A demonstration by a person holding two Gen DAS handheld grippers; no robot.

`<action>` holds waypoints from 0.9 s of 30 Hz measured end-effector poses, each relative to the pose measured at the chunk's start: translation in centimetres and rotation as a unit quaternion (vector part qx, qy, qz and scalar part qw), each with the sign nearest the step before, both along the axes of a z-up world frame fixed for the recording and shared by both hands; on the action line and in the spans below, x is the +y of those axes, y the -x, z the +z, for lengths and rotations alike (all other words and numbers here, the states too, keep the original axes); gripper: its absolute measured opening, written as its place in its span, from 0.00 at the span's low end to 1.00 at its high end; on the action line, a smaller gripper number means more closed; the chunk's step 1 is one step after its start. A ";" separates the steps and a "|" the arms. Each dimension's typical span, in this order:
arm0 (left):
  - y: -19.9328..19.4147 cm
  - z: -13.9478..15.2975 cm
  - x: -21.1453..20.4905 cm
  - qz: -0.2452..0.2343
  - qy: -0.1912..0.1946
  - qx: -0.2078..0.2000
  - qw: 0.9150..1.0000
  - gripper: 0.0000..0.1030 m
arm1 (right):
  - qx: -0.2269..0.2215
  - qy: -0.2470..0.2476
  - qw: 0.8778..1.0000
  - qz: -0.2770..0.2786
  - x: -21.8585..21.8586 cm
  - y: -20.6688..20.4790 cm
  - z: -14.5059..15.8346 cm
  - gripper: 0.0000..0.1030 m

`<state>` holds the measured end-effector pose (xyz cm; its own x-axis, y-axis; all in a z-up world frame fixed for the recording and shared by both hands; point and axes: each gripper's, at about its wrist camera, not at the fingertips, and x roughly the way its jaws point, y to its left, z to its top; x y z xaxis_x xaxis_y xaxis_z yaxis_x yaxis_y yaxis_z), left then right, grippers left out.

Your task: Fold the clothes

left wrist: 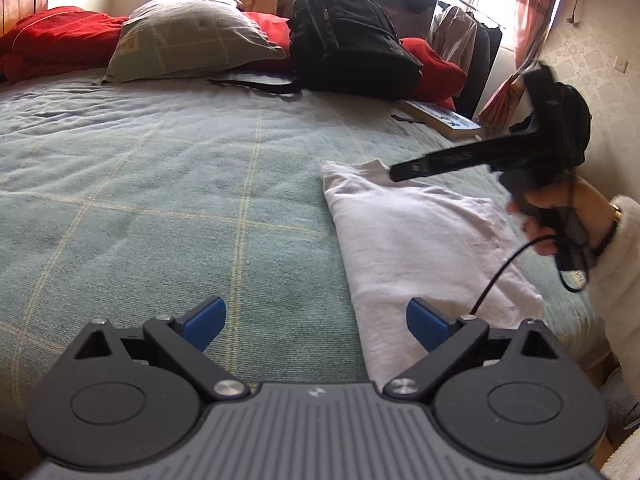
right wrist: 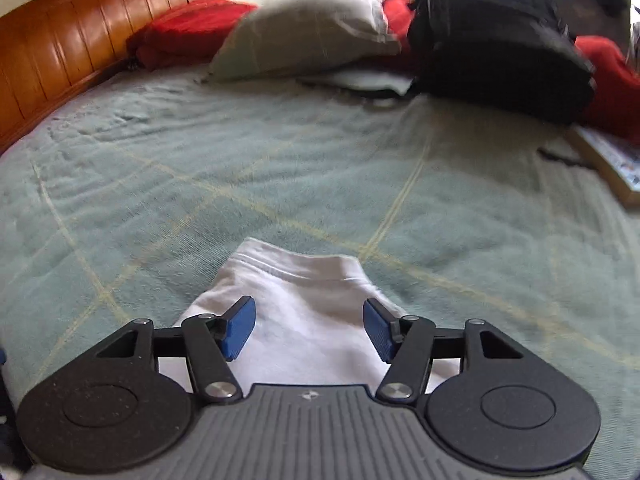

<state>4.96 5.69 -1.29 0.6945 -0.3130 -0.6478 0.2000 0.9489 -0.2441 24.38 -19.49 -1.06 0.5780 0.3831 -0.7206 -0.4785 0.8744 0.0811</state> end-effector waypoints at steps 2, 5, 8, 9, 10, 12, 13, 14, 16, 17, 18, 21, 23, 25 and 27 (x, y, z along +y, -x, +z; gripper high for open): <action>0.1 0.1 -0.4 -0.003 -0.001 -0.001 1.000 0.94 | -0.006 -0.006 1.000 0.011 -1.3 2.3 1.2 0.73; 0.2 0.1 -1.3 -0.012 -0.009 0.001 1.000 0.94 | -0.009 0.016 0.999 0.026 -2.4 5.8 0.7 0.77; 0.4 0.1 -2.3 -0.021 -0.021 0.003 1.000 0.94 | 0.014 0.036 0.999 0.019 -3.7 8.2 -1.9 0.77; 0.4 0.2 -2.6 -0.023 -0.024 0.004 0.999 0.94 | 0.017 0.024 0.999 0.017 -4.5 8.9 -2.5 0.77; 0.5 0.2 -2.9 -0.024 -0.028 0.004 0.999 0.94 | 0.018 0.010 1.000 0.015 -5.3 9.5 -3.1 0.78; 0.6 0.3 -3.5 -0.026 -0.034 0.006 0.999 0.94 | 0.016 -0.013 1.000 0.002 -6.6 10.5 -2.9 0.79; 0.5 0.3 -3.8 -0.028 -0.037 0.007 0.999 0.94 | 0.008 -0.023 1.000 0.000 -7.2 10.9 -2.5 0.79; 0.5 0.3 -4.1 -0.029 -0.037 0.008 0.999 0.94 | -0.002 -0.032 0.999 -0.001 -7.6 10.9 -2.1 0.79; 0.4 0.3 -4.5 -0.032 -0.039 0.010 0.999 0.94 | -0.021 -0.051 0.998 -0.004 -8.3 10.8 -1.4 0.80; 0.4 0.3 -4.7 -0.034 -0.040 0.011 0.999 0.94 | -0.027 -0.059 0.998 -0.006 -8.4 10.3 -1.2 0.80; 0.4 0.4 -4.9 -0.035 -0.040 0.012 0.998 0.94 | -0.033 -0.066 0.997 -0.008 -8.5 9.7 -1.2 0.80; 0.3 0.4 -5.6 -0.040 -0.042 0.015 0.998 0.94 | -0.027 -0.096 0.995 -0.008 -8.6 7.4 -1.9 0.80; 0.2 0.4 -6.0 -0.043 -0.044 0.017 0.998 0.94 | -0.024 -0.089 0.995 -0.026 -8.9 6.3 -2.5 0.80; 0.1 0.4 -6.4 -0.046 -0.045 0.019 0.998 0.94 | -0.022 -0.081 0.995 -0.045 -9.3 5.3 -3.1 0.80; 0.1 0.4 -6.8 -0.049 -0.046 0.020 0.998 0.94 | -0.025 -0.079 0.995 -0.051 -9.6 5.5 -3.0 0.80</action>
<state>4.89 -1.12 -0.85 0.6360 -0.3157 -0.7042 0.2849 0.9441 -0.1660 18.91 -29.06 -4.06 0.6526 0.4276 -0.6255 -0.3951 0.8964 0.2006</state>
